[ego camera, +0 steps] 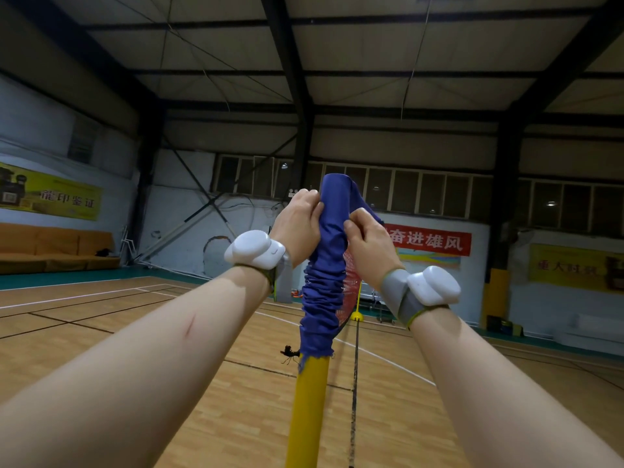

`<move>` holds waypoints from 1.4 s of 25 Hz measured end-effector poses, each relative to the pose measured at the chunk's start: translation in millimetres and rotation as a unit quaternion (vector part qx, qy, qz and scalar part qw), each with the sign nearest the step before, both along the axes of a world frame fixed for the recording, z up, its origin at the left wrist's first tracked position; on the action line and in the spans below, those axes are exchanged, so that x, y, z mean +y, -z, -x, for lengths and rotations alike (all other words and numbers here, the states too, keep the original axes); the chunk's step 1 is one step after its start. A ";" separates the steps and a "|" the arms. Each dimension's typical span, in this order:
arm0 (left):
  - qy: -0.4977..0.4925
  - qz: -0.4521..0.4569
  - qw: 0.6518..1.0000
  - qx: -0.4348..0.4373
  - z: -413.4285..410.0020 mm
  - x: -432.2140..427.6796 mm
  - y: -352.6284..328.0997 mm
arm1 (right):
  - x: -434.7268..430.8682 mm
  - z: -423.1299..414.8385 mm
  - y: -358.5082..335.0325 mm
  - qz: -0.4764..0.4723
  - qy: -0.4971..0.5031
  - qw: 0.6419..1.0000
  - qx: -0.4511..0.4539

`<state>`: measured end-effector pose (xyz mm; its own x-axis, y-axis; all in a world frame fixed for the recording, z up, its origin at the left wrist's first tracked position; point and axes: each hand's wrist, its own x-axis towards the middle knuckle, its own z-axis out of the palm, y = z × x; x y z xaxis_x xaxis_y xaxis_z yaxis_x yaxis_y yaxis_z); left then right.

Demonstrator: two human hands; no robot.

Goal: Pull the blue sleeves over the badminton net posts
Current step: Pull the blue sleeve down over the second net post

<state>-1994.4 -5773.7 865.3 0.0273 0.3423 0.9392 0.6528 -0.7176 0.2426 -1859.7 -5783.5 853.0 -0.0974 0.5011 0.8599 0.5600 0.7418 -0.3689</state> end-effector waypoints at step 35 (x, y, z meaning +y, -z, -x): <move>-0.026 0.096 0.995 0.021 4.4 -11.7 -9.0 | -2.9 11.7 -17.9 0.014 0.012 1.000 0.023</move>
